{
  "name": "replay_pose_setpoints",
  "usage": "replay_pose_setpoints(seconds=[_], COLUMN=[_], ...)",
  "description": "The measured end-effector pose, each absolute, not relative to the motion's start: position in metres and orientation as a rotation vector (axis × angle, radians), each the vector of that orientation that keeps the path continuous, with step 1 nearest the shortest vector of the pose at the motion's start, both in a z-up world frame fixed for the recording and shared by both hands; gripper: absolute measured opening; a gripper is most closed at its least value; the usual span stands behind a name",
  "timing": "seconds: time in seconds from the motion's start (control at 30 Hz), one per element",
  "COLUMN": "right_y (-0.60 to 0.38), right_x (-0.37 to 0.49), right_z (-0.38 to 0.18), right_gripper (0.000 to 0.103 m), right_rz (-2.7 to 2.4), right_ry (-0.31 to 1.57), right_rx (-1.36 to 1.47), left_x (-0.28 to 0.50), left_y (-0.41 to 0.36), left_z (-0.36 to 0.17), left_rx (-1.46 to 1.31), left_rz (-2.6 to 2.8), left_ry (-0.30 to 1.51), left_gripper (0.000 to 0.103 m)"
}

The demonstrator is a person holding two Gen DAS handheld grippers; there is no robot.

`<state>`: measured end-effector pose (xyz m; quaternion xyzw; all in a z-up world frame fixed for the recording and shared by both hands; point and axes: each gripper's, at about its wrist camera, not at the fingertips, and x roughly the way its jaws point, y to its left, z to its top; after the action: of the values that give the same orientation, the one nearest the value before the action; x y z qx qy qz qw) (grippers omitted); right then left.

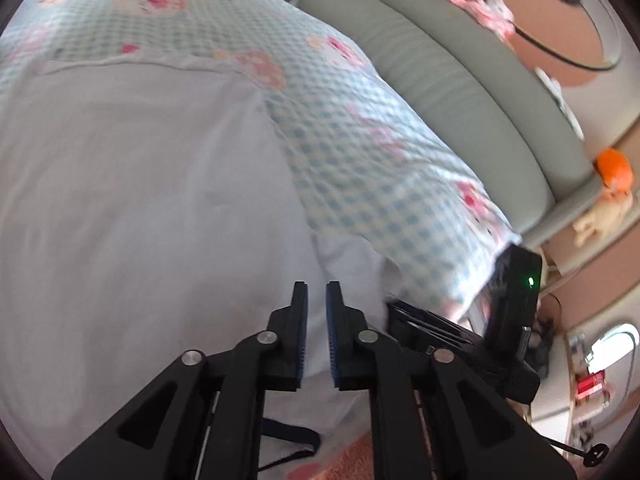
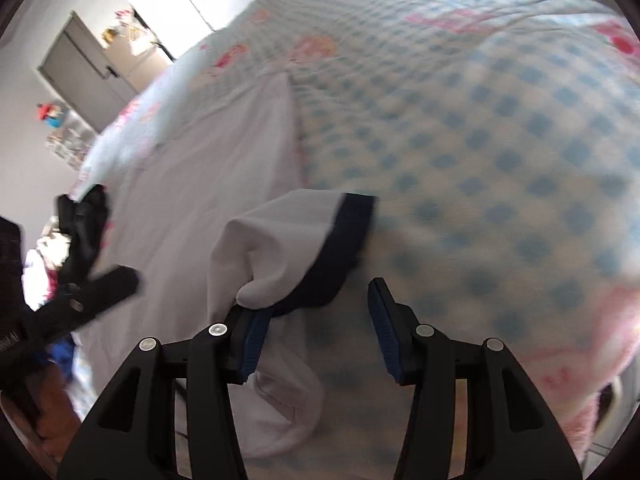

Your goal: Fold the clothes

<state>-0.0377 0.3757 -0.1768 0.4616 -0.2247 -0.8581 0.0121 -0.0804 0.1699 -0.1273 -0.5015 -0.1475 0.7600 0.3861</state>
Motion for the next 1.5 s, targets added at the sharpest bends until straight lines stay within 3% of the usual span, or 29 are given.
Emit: replay_pose_setpoints(seconds=[0.07,0.17,0.27,0.33,0.37,0.4,0.47,0.6,0.7,0.73,0.8,0.83,1.07,1.13,1.17,1.3,1.43,1.5], right_y=[0.369,0.361,0.359,0.360,0.361,0.361,0.361,0.369,0.393,0.399,0.396,0.393,0.375,0.374,0.376,0.387,0.396,0.391], right_x=[-0.035,-0.031,-0.028,-0.023,-0.022,-0.021,-0.018,-0.016,-0.014,-0.014,-0.017,-0.018,-0.017,-0.013,-0.010,-0.003,-0.001,-0.004], right_z=[-0.175,-0.176,-0.180,-0.180,-0.180,-0.179,-0.179,-0.186,-0.193,-0.195,-0.193,-0.192,-0.194,-0.192,-0.190,-0.189,-0.182,-0.176], right_gripper=[0.050,0.050,0.050,0.050,0.050,0.050,0.050,0.050,0.050,0.050,0.050,0.050,0.050,0.050,0.050,0.051,0.051,0.052], right_rz=[-2.657,-2.629,-2.610,-2.607,-2.604,-2.604,-2.619,-2.690,-2.648,-2.636,-2.652,-2.651,-2.557,-2.563,-2.580,-2.668,-2.698,-2.704], right_ry=[-0.698,-0.700,-0.721,-0.741,-0.745,-0.745,-0.710,-0.647,-0.880,-0.938,-0.885,-0.859,-0.826,-0.811,-0.802,-0.740,-0.778,-0.747], right_rx=[1.412,1.397,1.405,1.394,1.388,1.385,1.404,1.523,1.512,1.508,1.518,1.516,1.495,1.505,1.512,1.590,1.573,1.525], left_x=[-0.083,-0.085,-0.086,-0.090,-0.090,-0.090,-0.094,-0.109,-0.112,-0.108,-0.097,-0.091,-0.085,-0.093,-0.096,-0.104,-0.093,-0.084], left_y=[0.183,0.206,0.229,0.240,0.243,0.245,0.232,0.180,0.156,0.155,0.163,0.171,0.236,0.238,0.230,0.182,0.175,0.182], left_z=[-0.130,-0.127,-0.130,-0.141,-0.144,-0.147,-0.145,-0.144,-0.155,-0.155,-0.151,-0.148,-0.164,-0.173,-0.171,-0.156,-0.148,-0.148], left_rx=[-1.289,-1.278,-1.297,-1.349,-1.363,-1.373,-1.367,-1.378,-1.438,-1.422,-1.365,-1.339,-1.381,-1.444,-1.441,-1.398,-1.354,-1.301], left_rz=[1.875,1.834,1.881,1.886,1.915,1.946,2.022,2.139,2.133,2.087,2.003,1.974,1.929,2.026,2.068,2.278,2.255,2.129], left_ry=[-0.411,-0.411,-0.289,-0.209,-0.164,-0.122,-0.136,-0.365,-0.413,-0.437,-0.430,-0.410,-0.150,-0.046,-0.082,-0.331,-0.324,-0.343], left_gripper=[0.055,0.059,0.060,0.054,0.032,0.021,0.021,0.021,0.023,0.025,0.051,0.054,0.055,0.045,0.040,0.040,0.042,0.050])
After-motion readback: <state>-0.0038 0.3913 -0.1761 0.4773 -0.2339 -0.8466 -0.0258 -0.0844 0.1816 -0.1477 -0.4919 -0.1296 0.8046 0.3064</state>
